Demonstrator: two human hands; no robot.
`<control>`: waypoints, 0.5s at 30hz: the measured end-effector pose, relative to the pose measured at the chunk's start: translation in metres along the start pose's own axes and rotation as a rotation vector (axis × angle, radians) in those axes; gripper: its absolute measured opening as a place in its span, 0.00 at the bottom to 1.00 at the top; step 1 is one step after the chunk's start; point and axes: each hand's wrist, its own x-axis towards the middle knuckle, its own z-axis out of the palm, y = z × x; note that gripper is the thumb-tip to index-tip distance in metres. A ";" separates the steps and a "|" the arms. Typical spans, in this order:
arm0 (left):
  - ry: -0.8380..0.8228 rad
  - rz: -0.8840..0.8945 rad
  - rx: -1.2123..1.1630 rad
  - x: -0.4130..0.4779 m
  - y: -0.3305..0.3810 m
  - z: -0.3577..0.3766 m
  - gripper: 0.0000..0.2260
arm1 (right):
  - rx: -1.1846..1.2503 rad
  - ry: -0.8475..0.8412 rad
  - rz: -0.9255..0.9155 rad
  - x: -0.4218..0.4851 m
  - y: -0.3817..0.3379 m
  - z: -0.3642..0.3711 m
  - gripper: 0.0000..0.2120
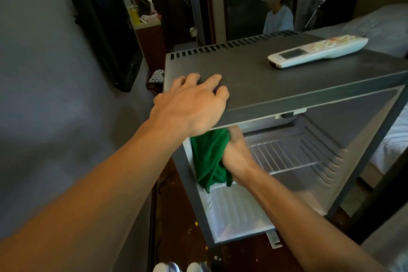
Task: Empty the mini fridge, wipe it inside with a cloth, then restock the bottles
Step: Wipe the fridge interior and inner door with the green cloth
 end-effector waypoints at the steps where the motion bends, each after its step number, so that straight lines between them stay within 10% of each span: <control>1: -0.002 -0.007 -0.001 0.000 -0.001 0.000 0.23 | -0.054 0.012 0.017 0.006 -0.002 0.005 0.10; 15: 0.028 -0.019 0.003 -0.007 0.004 -0.001 0.23 | -0.228 0.163 -0.112 0.004 0.023 0.019 0.11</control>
